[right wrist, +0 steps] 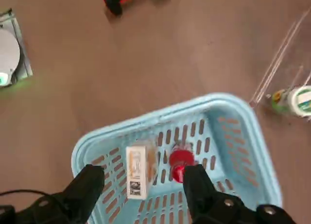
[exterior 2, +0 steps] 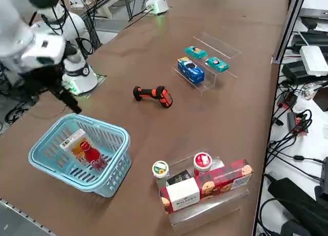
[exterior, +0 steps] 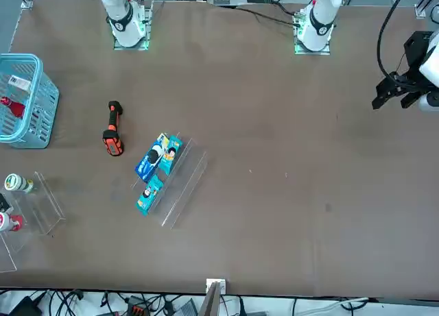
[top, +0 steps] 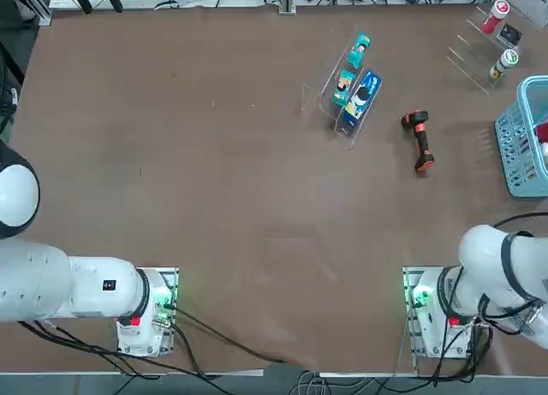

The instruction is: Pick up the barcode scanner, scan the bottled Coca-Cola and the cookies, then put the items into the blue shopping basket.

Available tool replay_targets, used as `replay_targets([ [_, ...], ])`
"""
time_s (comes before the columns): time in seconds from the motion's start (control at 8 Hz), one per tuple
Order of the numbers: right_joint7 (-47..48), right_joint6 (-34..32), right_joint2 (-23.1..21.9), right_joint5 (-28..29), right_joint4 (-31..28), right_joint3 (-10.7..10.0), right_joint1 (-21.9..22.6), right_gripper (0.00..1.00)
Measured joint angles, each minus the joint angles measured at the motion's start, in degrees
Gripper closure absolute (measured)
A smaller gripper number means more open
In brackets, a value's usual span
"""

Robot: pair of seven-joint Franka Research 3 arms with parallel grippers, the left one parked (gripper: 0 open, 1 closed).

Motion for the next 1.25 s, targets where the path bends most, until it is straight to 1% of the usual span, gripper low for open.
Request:
replay_targets([
  [0.25, 9.49, -5.22, -0.62, 0.05, 6.65, 0.17, 7.82, 0.0],
  [0.62, 30.74, -11.23, -0.76, -0.06, 12.46, 0.07, 21.02, 0.0],
  [0.88, 46.41, -12.9, -0.88, -0.11, 14.96, -0.68, 29.45, 0.0],
  [1.0, 53.6, -13.08, -0.97, -0.13, 15.34, -0.9, 32.72, 0.0],
  [1.25, 68.0, -13.14, -1.4, -0.29, 15.41, -1.04, 37.58, 0.0],
])
